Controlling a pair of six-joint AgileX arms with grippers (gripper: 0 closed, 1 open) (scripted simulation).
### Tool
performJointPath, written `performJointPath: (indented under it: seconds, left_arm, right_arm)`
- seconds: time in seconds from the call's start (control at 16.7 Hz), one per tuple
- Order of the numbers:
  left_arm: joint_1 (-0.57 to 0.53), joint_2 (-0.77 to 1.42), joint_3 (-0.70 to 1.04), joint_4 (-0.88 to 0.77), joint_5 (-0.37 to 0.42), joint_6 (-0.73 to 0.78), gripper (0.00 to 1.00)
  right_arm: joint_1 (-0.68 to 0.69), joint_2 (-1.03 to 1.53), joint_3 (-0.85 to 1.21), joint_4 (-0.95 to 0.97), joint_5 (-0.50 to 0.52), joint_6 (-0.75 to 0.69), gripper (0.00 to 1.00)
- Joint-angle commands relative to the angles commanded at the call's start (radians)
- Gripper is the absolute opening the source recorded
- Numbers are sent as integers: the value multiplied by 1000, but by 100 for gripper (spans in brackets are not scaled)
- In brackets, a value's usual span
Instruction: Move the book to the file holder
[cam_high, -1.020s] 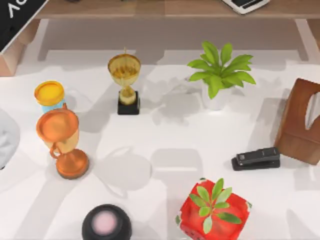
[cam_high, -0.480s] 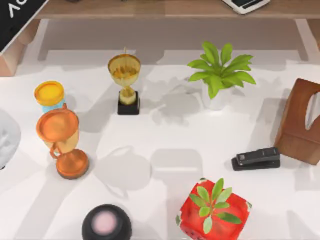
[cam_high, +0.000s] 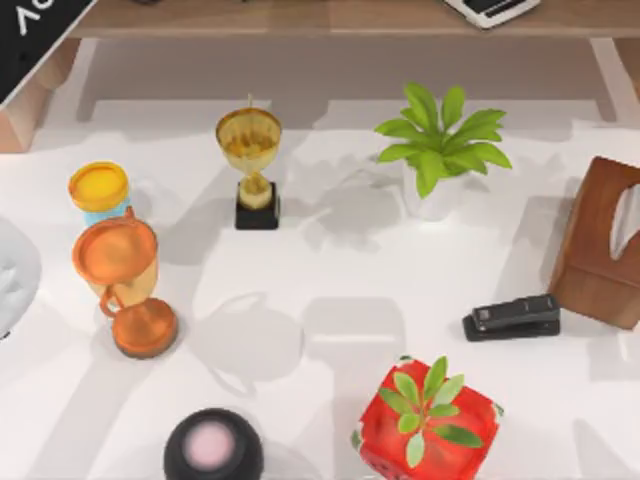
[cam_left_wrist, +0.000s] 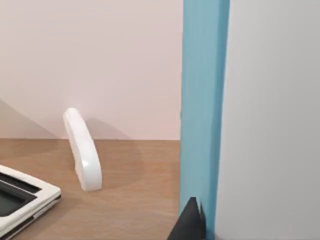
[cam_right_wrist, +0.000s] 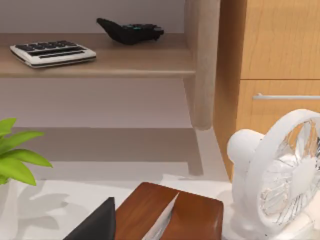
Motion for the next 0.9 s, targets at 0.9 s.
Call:
performJointPath:
  seconds: [0.9]
  left_arm:
    - [-4, 76, 207, -128, -1, 2, 0]
  right_arm:
    - [0, 0, 0, 0, 0, 0, 100]
